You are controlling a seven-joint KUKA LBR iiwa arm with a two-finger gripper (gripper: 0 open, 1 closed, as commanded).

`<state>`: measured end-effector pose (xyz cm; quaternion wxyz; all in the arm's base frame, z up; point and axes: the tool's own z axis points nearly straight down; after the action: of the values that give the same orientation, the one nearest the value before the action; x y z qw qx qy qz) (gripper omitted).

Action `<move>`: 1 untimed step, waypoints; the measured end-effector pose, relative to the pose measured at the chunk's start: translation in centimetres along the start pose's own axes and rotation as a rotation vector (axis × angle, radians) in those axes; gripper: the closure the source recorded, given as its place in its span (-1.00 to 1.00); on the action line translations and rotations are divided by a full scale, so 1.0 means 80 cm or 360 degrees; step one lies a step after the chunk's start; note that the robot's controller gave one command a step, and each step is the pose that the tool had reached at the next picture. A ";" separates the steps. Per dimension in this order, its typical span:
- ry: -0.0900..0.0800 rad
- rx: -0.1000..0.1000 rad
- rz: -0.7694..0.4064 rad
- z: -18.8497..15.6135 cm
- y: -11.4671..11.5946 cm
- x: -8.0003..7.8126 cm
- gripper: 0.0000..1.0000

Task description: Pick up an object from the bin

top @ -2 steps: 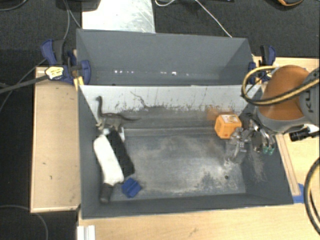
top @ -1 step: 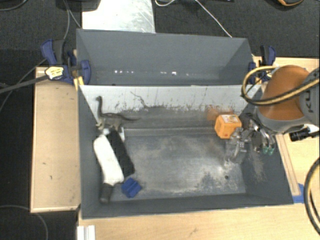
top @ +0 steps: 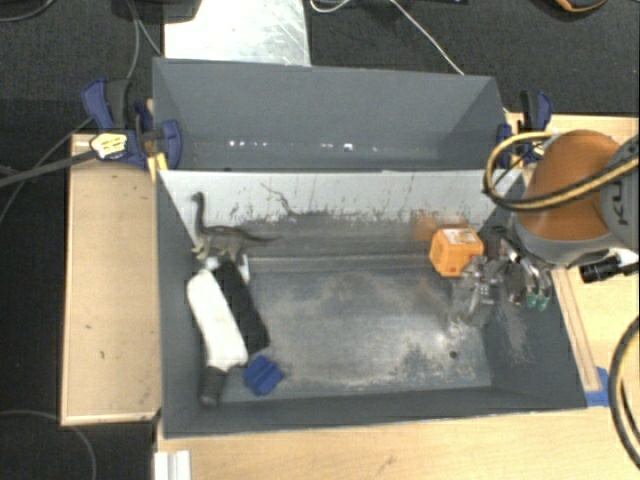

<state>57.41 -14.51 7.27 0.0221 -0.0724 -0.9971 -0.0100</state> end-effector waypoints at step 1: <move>-0.0020 0.0008 0.0001 -0.029 -0.002 -0.001 1.00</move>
Offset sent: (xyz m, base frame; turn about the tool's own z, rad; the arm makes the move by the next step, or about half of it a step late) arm 0.0000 0.0001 0.0087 0.0000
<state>57.54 -14.71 9.57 0.0161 -0.0726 -0.9972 -0.0072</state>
